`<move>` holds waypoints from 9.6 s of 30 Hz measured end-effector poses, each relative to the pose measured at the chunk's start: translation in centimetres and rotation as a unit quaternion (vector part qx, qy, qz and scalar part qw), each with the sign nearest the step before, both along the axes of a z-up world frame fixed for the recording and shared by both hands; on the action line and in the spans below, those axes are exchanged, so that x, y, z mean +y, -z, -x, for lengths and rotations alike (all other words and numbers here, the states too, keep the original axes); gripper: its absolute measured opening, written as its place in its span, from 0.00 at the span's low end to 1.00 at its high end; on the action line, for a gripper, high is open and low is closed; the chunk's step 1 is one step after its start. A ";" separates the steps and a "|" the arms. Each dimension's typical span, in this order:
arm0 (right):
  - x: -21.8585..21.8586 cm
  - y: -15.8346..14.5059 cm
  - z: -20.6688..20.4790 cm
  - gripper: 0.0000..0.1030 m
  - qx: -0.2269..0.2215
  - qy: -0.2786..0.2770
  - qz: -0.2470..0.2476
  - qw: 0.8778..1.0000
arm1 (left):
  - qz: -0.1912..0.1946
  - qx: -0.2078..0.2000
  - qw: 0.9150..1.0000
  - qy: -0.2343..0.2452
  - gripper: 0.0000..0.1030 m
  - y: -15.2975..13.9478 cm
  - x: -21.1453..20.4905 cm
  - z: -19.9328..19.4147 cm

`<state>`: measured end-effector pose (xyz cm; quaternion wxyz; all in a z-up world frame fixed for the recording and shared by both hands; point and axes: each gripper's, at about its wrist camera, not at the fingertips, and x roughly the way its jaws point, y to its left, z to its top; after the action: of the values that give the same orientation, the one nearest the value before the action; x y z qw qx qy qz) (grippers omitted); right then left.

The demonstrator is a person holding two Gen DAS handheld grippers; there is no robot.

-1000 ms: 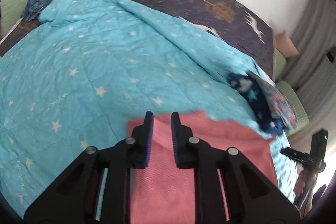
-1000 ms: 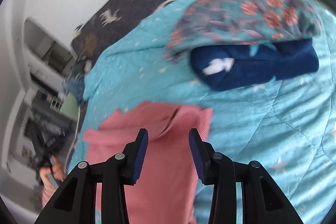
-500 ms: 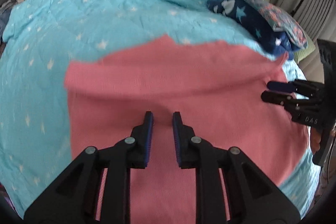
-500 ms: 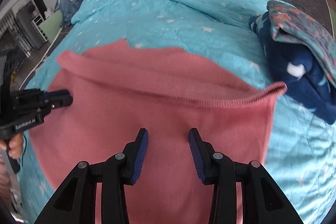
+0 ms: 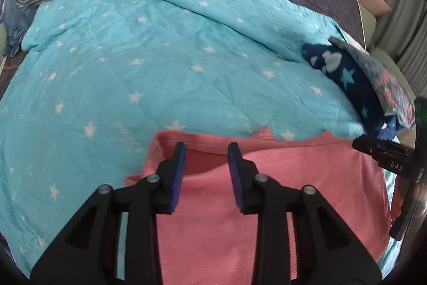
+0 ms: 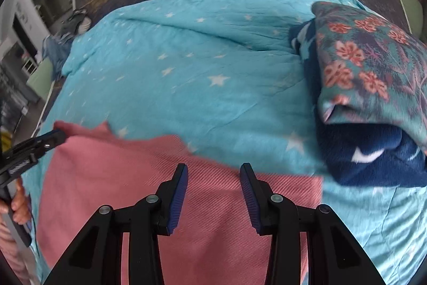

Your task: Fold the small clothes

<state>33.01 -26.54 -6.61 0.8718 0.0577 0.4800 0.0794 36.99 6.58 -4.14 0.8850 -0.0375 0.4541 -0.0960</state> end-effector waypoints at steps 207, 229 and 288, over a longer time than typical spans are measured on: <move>25.0 1.8 32.0 0.13 -0.117 -0.261 0.088 0.954 | 0.250 -0.034 0.961 -0.117 0.72 3.6 12.0 29.9; 18.2 -2.3 30.7 0.13 -0.115 -0.208 -0.075 0.968 | 0.289 0.063 0.953 -0.066 0.14 2.3 3.9 17.9; -15.9 -0.3 39.5 0.13 -0.148 0.111 -0.238 0.953 | 0.109 0.023 0.984 0.143 0.52 -4.2 -27.9 19.7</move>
<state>-6.51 -42.43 -6.26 0.8971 0.3042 0.3037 0.1019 17.27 -21.36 0.08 0.8424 -0.0706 0.4615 -0.2691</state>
